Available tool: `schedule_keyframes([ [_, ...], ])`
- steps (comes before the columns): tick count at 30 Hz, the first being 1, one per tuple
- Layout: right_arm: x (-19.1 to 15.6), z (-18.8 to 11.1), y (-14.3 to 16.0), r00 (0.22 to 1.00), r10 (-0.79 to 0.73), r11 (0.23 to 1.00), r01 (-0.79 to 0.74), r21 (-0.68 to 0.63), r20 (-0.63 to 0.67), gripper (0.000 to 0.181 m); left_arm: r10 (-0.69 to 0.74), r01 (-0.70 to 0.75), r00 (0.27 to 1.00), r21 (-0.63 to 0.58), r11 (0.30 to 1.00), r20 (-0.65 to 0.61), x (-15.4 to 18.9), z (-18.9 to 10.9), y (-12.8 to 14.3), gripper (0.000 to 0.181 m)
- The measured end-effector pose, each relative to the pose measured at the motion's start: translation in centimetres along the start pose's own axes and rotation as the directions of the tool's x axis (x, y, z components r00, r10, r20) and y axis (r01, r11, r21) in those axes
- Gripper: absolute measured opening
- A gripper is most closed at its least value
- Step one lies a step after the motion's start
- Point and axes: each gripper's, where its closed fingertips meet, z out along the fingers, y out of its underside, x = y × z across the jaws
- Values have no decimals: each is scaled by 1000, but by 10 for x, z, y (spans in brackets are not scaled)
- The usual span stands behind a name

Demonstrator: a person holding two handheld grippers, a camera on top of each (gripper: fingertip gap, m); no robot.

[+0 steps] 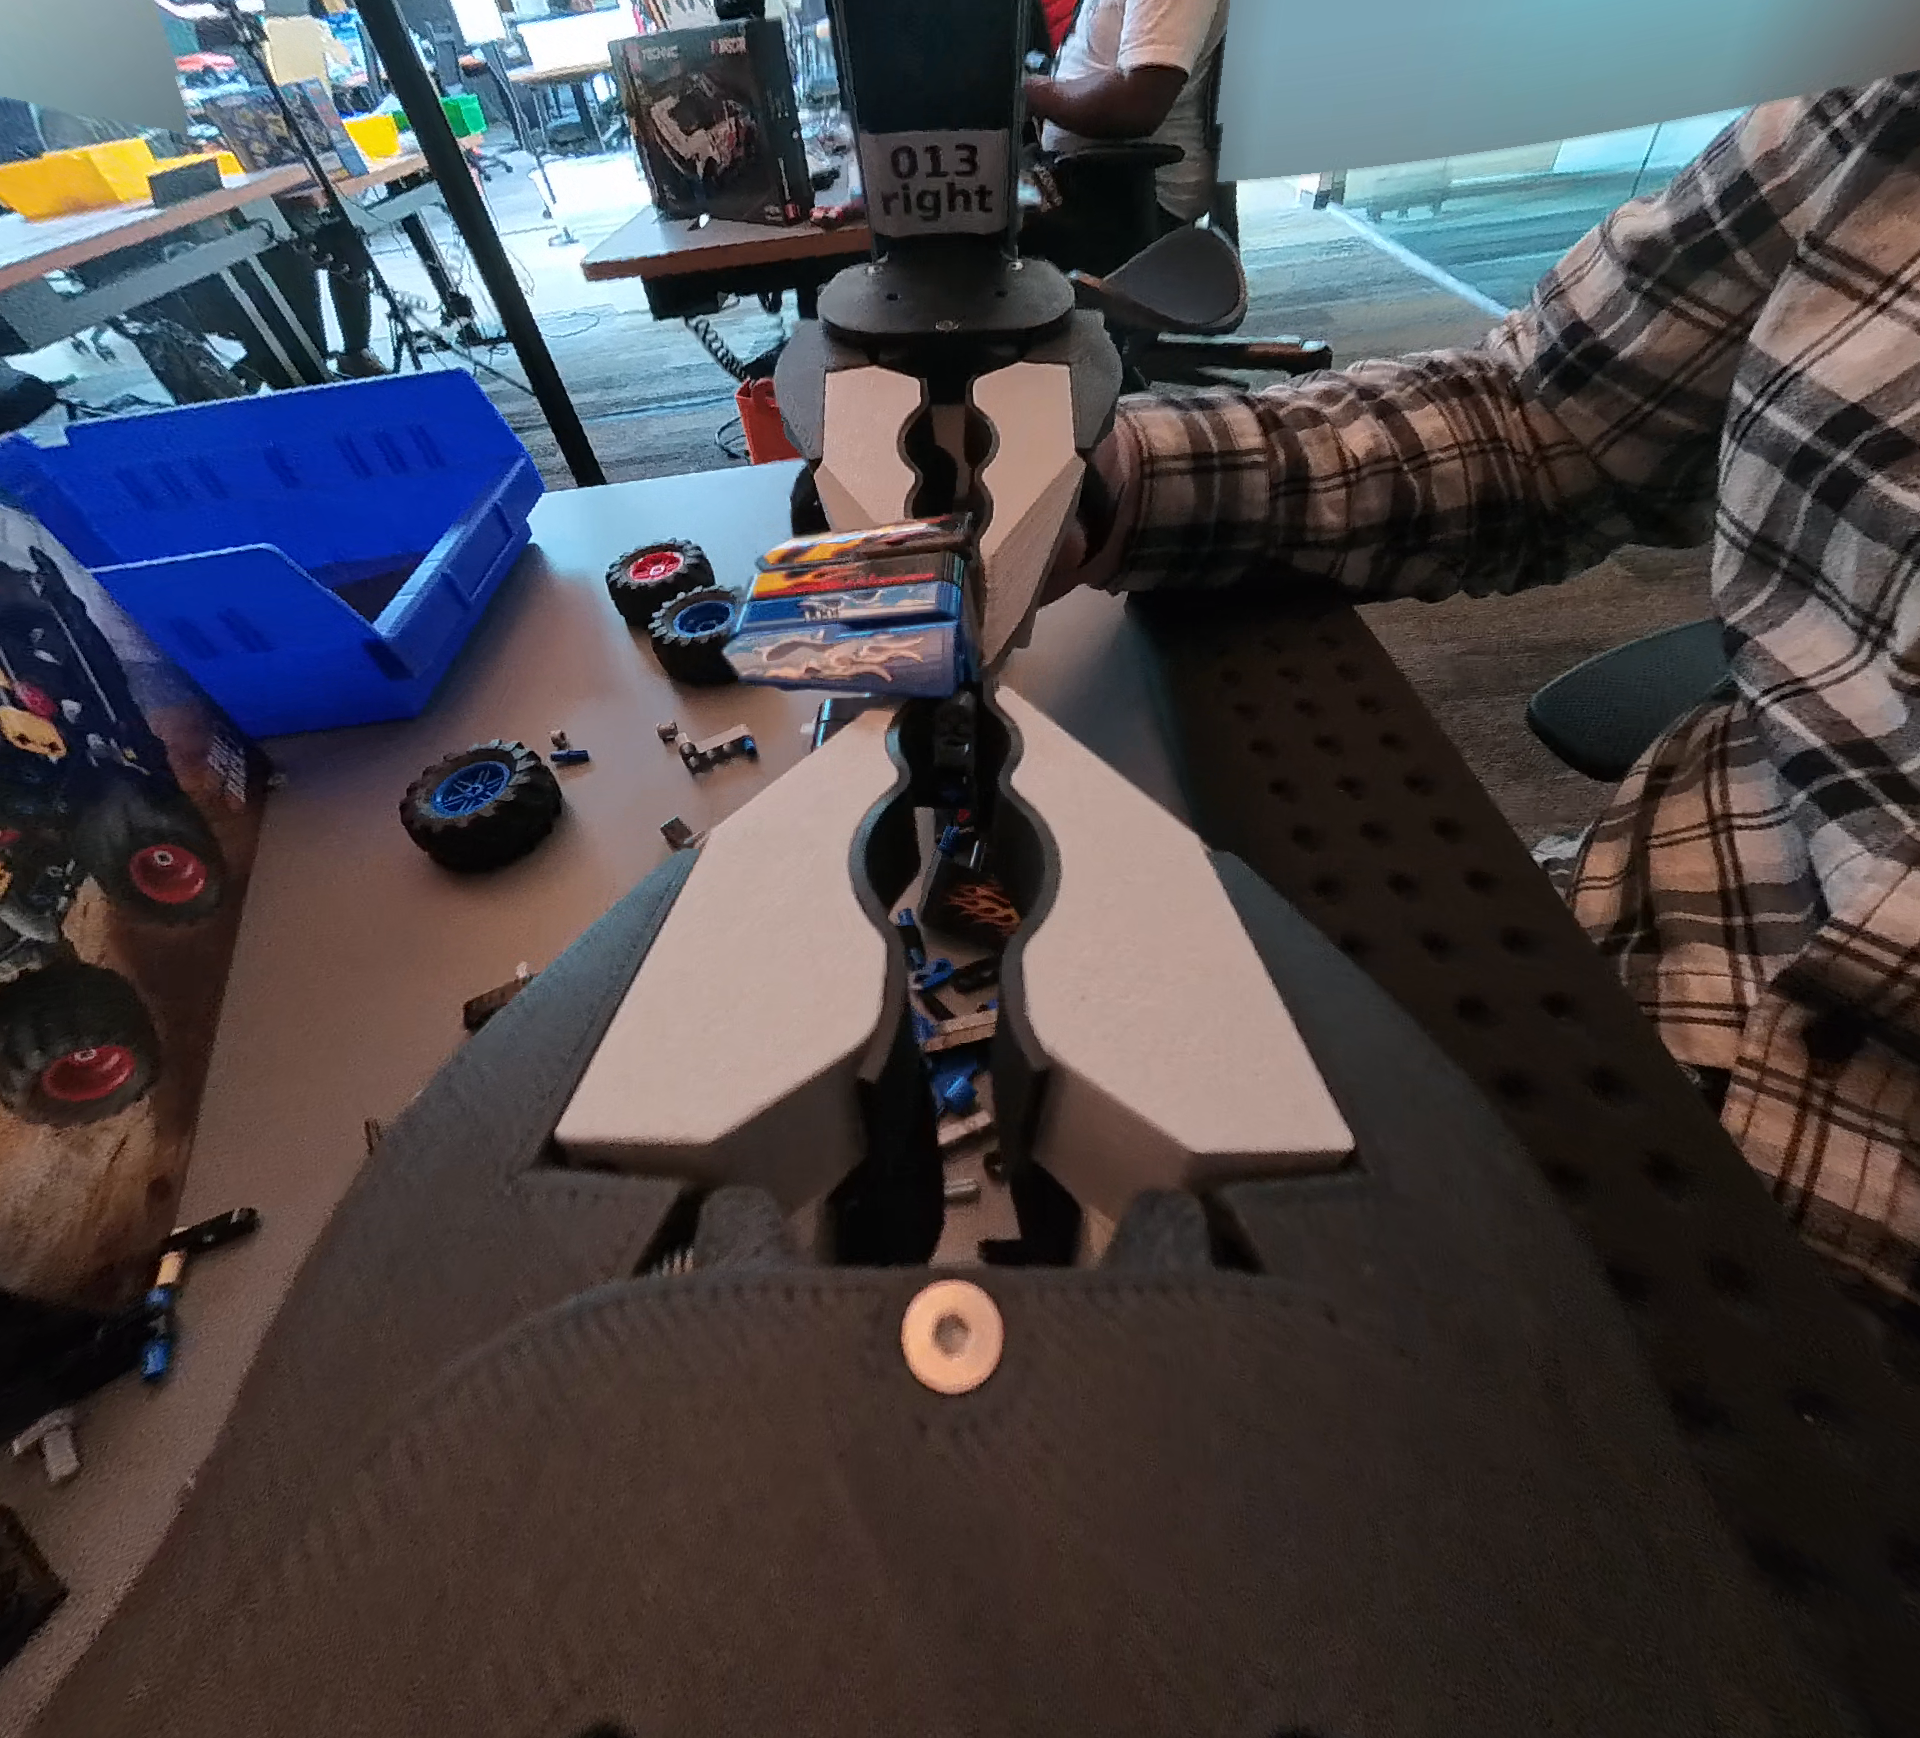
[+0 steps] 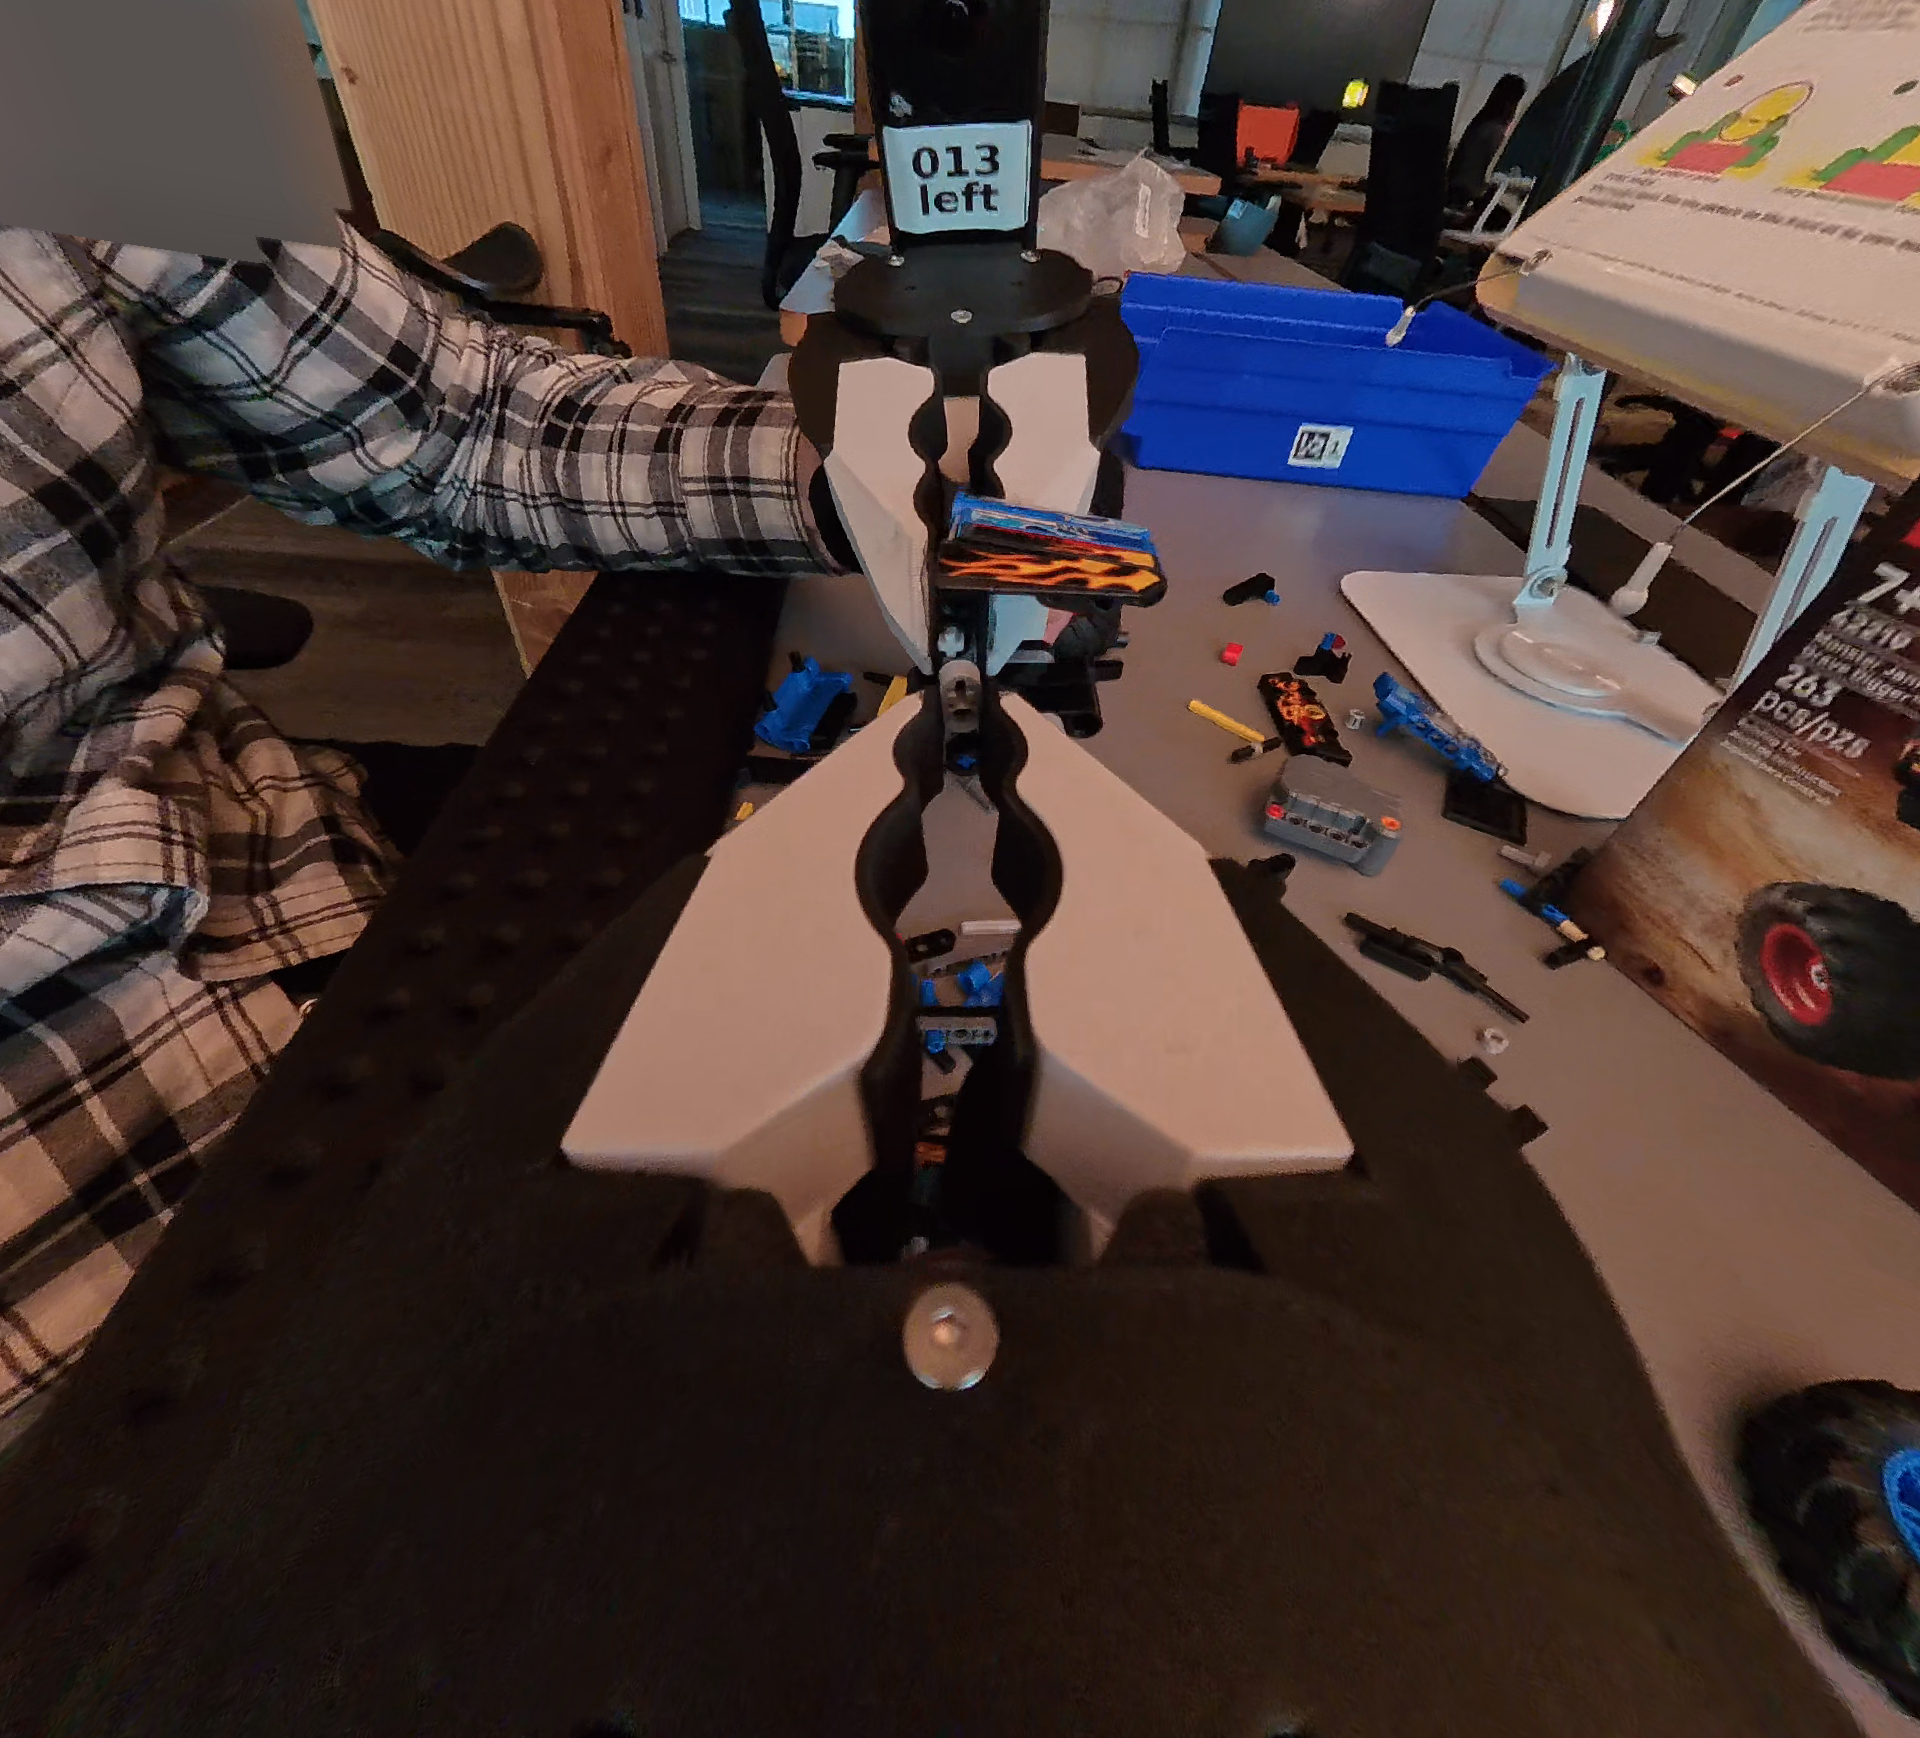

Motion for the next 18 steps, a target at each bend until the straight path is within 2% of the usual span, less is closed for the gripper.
schedule_keyframes([
  [2,4,0,2,999,34,999,-34,-4,-12,5,26,-25,999,-22,999,38,-6,1,4,5],
  [6,7,3,5,996,88,996,-88,8,-19,6,2,-3,999,22,1000,38,-11,-5,4,5],
  [9,14,-7,7,995,88,996,-87,16,-51,14,-76,74,997,108,991,14,-16,-15,-6,4],
  [13,18,0,8,982,-97,995,89,-54,-161,24,-199,214,974,168,962,-104,-11,-12,-10,5],
  [15,18,5,4,953,-221,974,203,-104,-208,23,-251,279,954,184,942,-164,-7,-9,-12,5],
  [18,17,6,1,902,-355,933,323,-159,-247,11,-303,349,928,227,909,-215,-9,-13,-20,5],
])
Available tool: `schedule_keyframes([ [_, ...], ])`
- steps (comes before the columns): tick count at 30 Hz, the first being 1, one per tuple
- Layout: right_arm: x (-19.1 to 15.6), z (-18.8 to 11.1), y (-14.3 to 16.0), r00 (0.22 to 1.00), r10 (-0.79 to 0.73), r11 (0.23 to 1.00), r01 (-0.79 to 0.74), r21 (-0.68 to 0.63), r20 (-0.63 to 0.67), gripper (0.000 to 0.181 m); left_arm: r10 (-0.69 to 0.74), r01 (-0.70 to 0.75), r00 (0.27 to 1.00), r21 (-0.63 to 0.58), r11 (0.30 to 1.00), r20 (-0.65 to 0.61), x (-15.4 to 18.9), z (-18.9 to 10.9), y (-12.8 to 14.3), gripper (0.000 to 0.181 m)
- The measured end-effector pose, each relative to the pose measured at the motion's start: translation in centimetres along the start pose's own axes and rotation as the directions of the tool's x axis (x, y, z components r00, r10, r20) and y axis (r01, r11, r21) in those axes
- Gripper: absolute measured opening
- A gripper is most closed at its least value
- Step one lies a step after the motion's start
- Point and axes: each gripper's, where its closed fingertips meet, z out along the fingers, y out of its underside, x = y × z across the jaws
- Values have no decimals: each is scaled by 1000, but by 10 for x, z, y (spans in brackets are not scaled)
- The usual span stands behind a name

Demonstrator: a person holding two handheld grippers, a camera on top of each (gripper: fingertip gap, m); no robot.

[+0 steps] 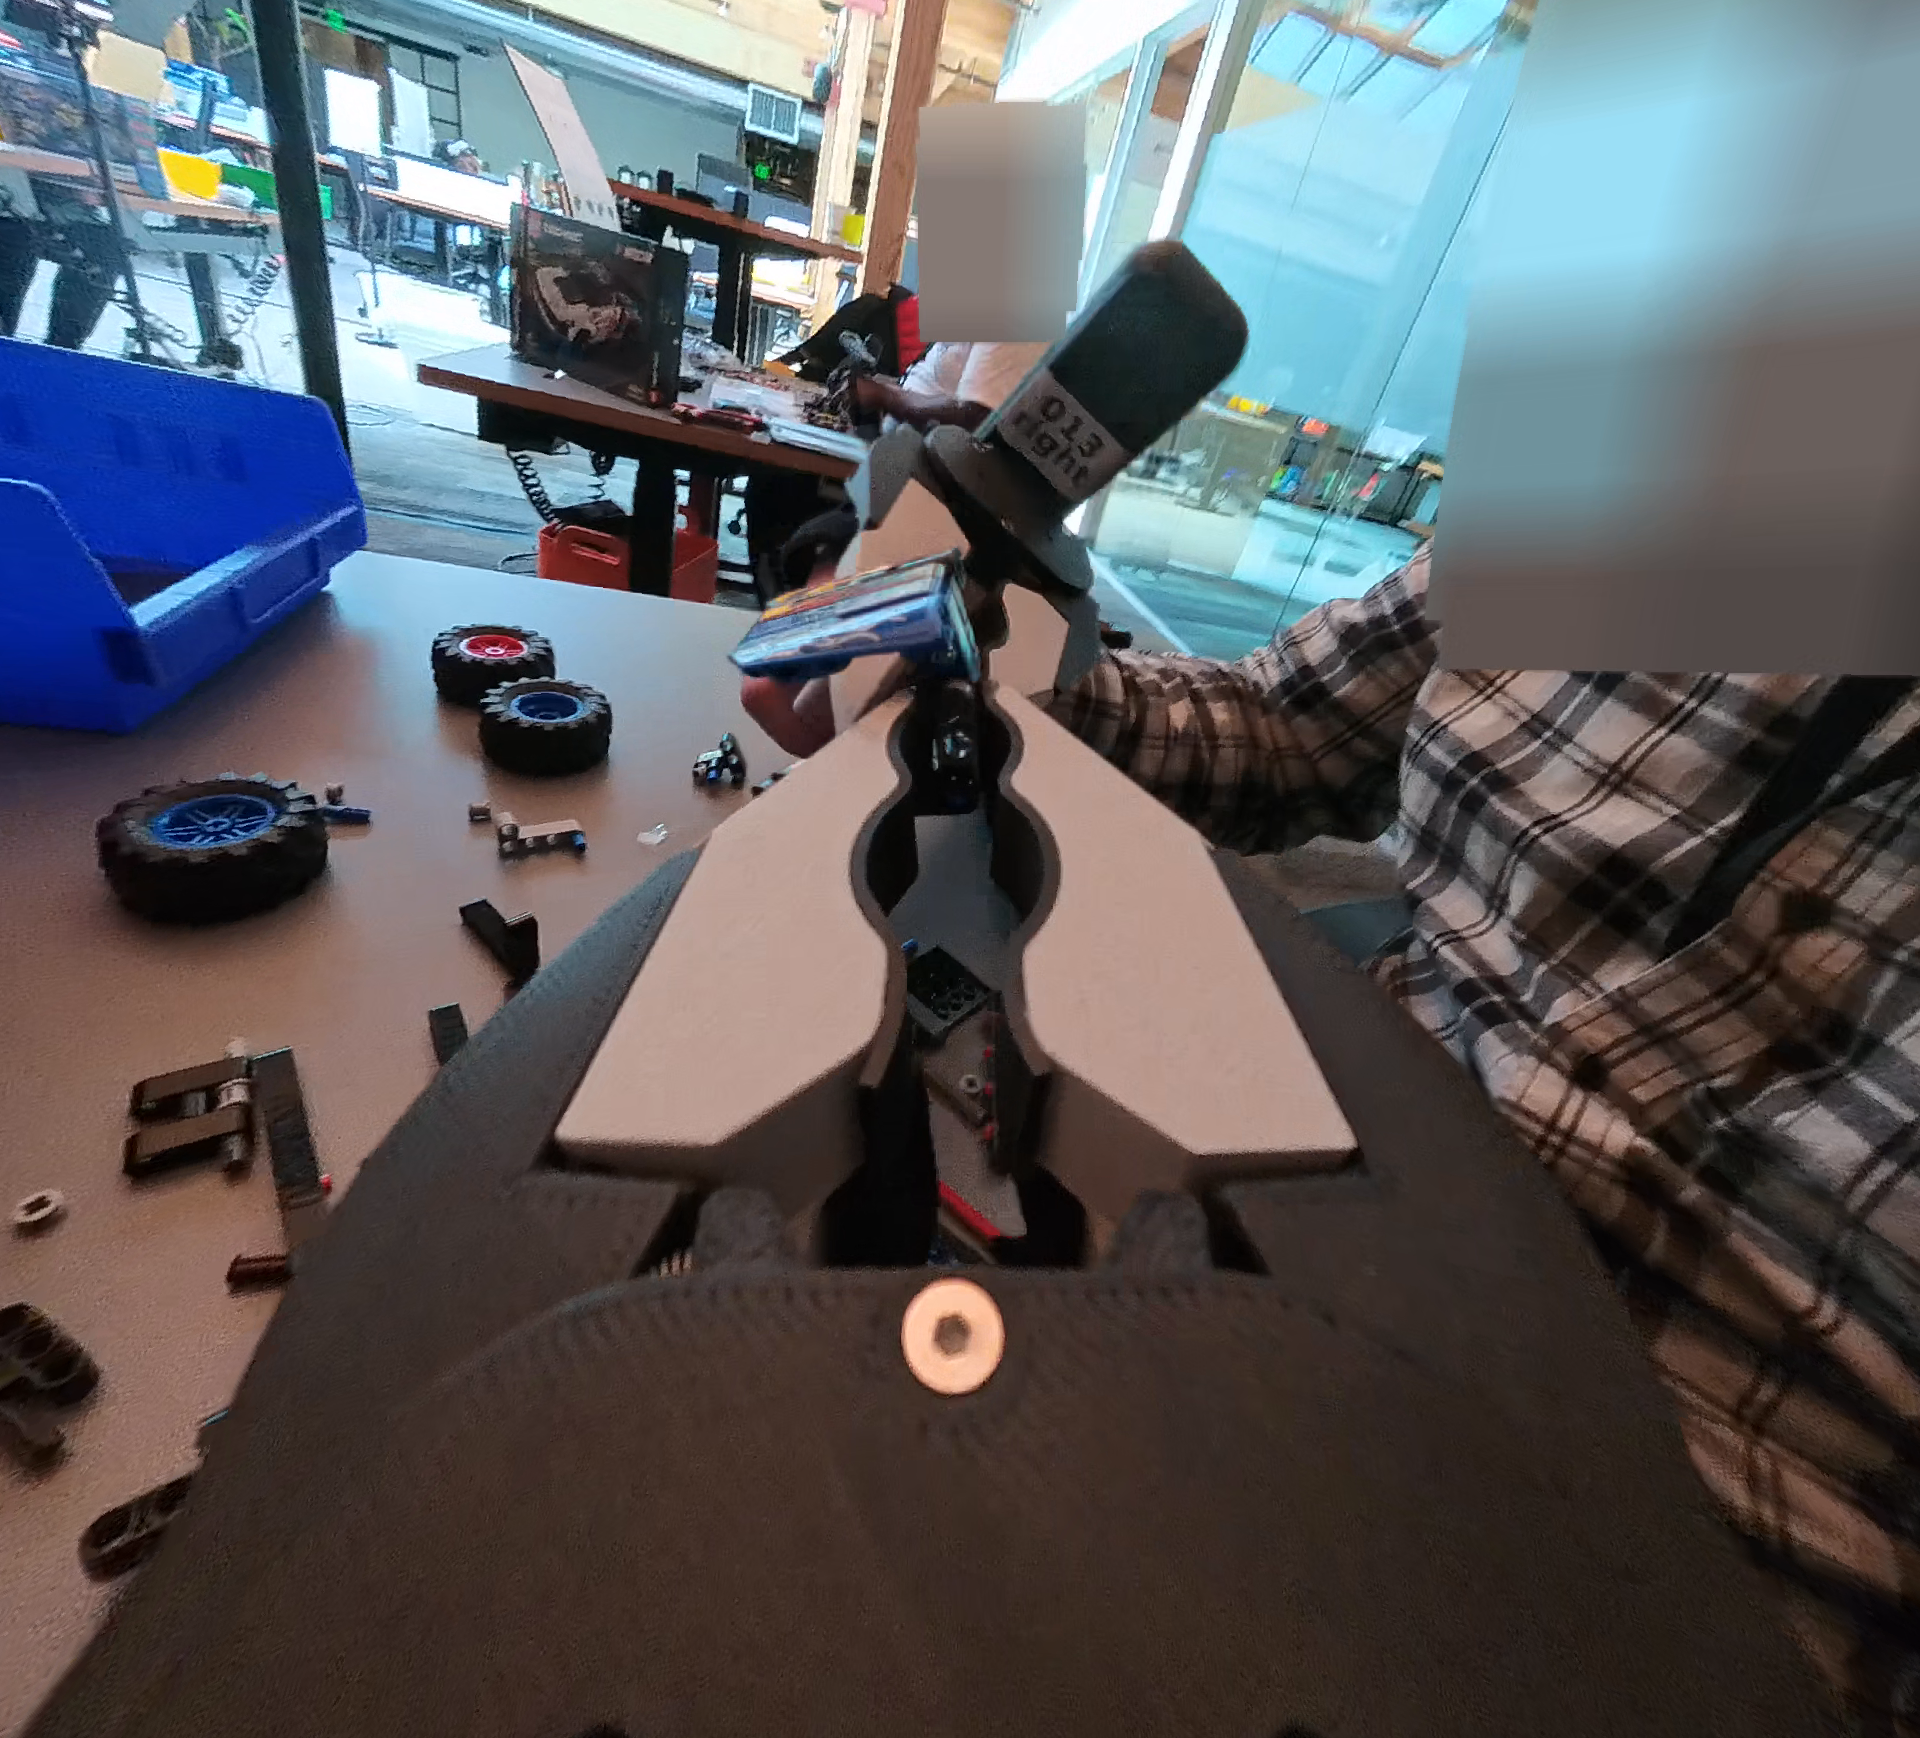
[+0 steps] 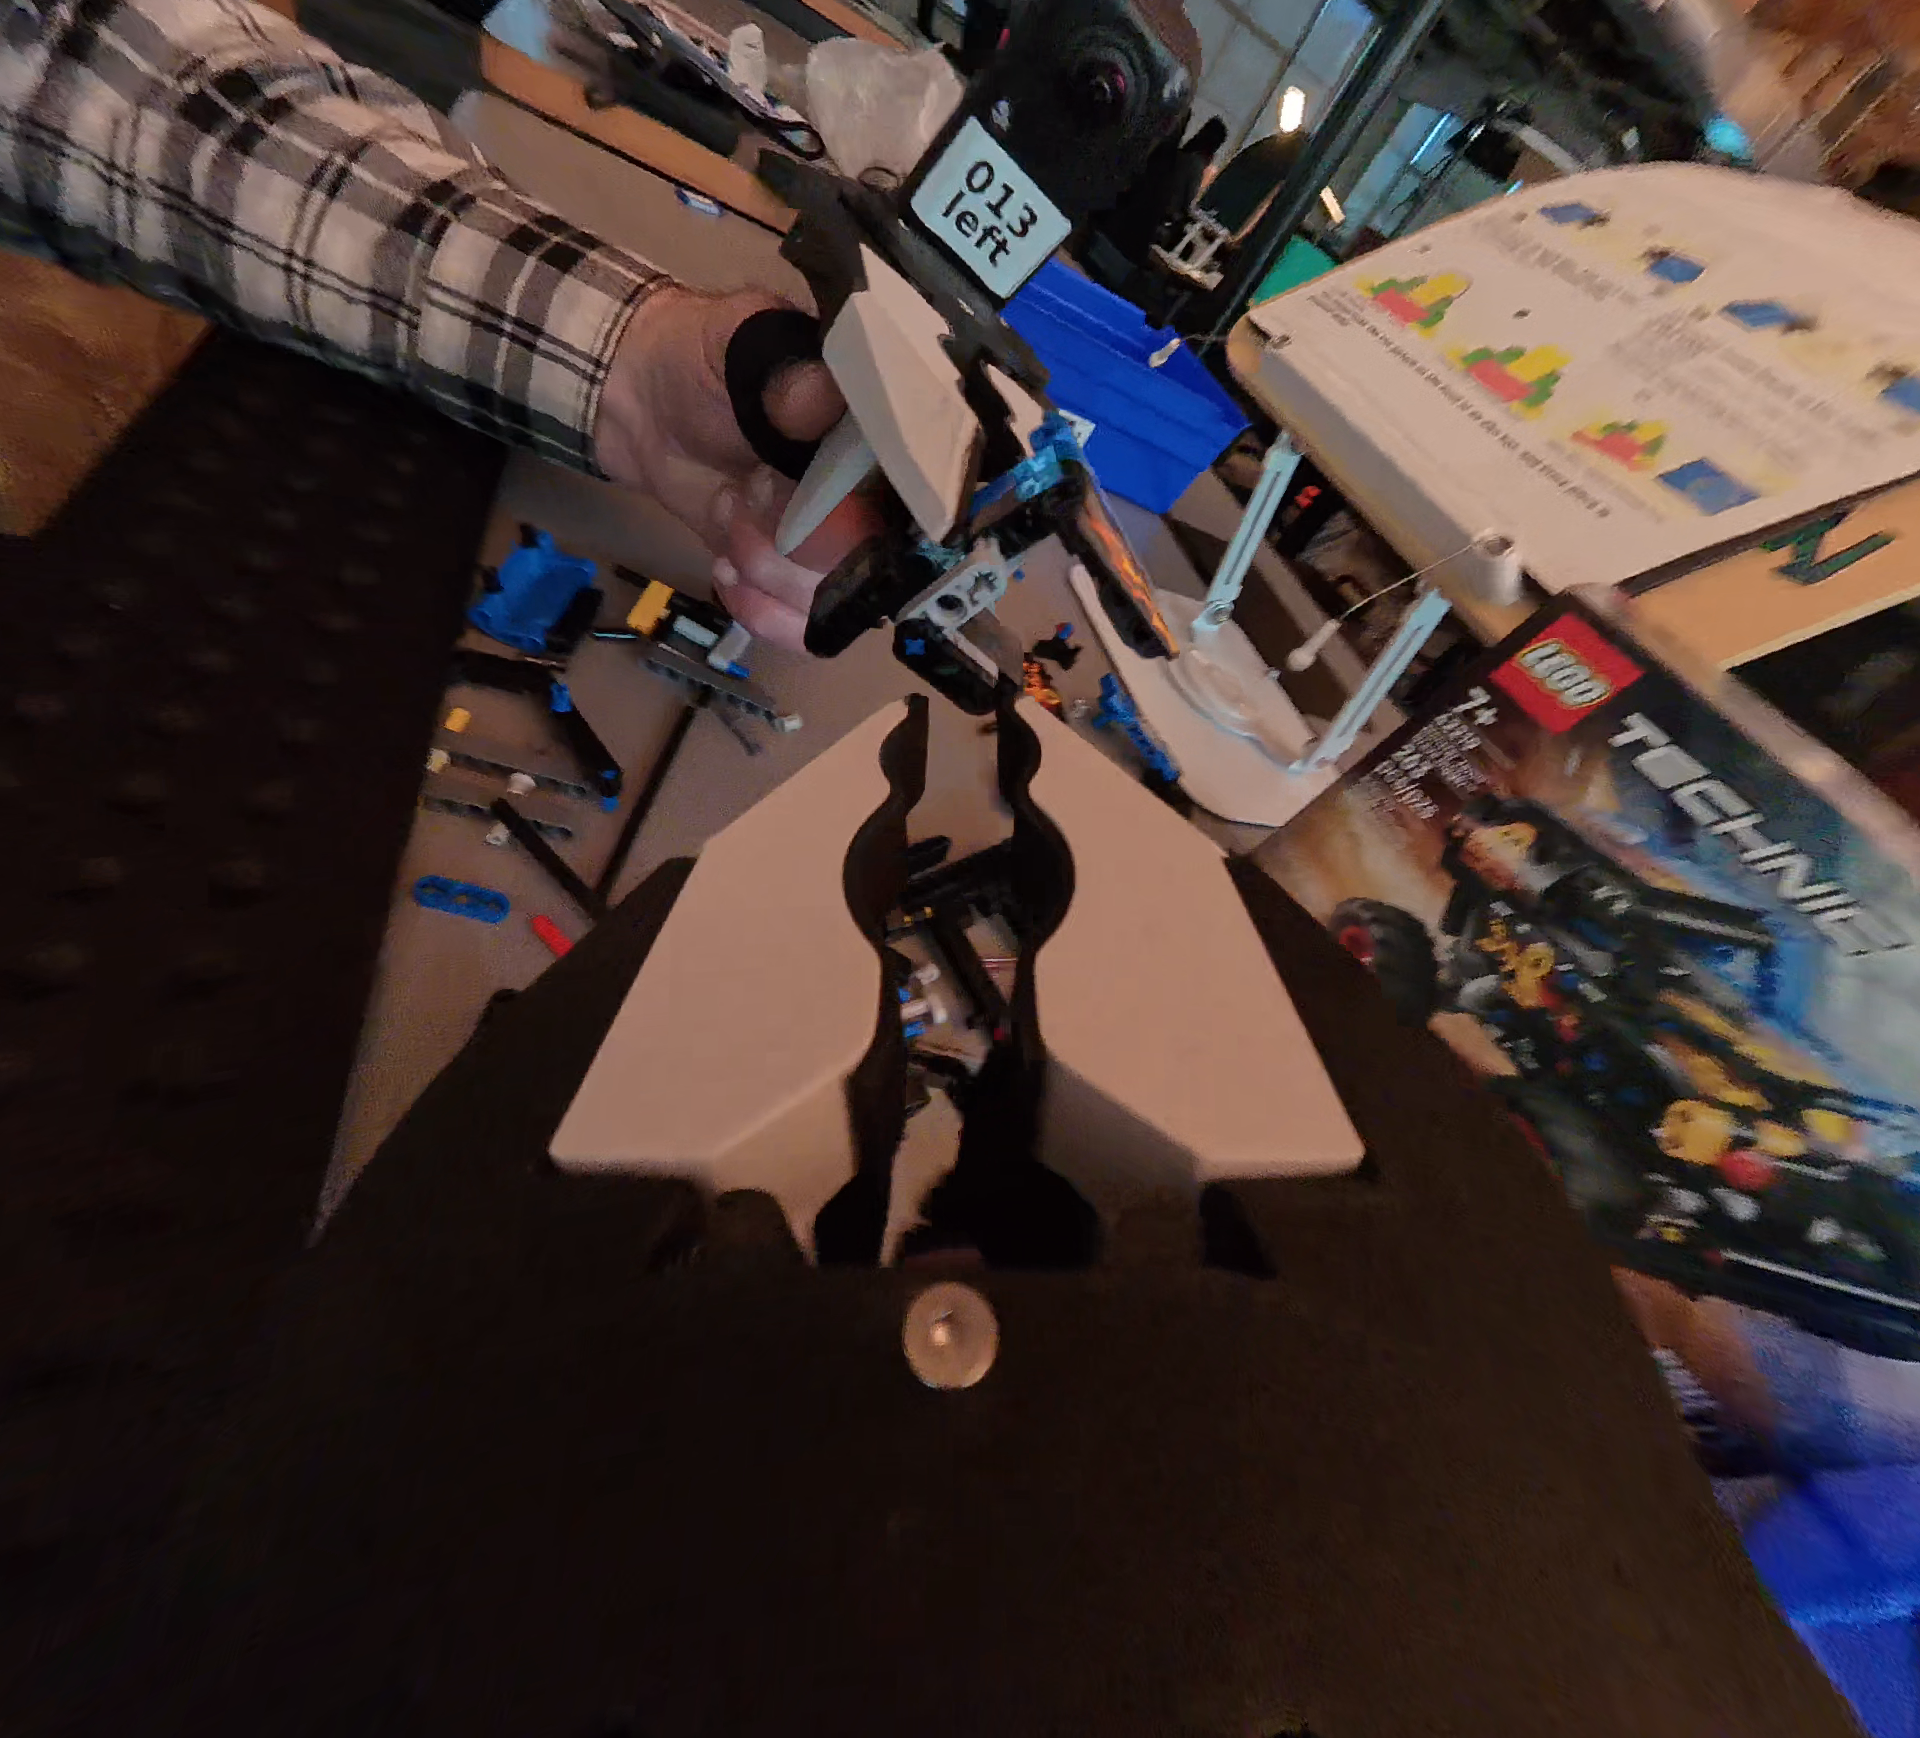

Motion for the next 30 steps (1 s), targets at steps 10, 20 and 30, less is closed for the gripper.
schedule_keyframes([
  [10,3,2,0,985,-148,988,142,-65,-94,12,-163,162,987,91,983,-1,-14,-3,-9,8],
  [20,12,-1,-5,949,-239,969,220,-115,-203,15,-192,190,981,104,976,11,-15,-1,-10,5],
  [30,13,-3,-10,983,-92,996,90,-20,-158,5,-221,217,975,116,969,23,-19,1,-9,8],
])
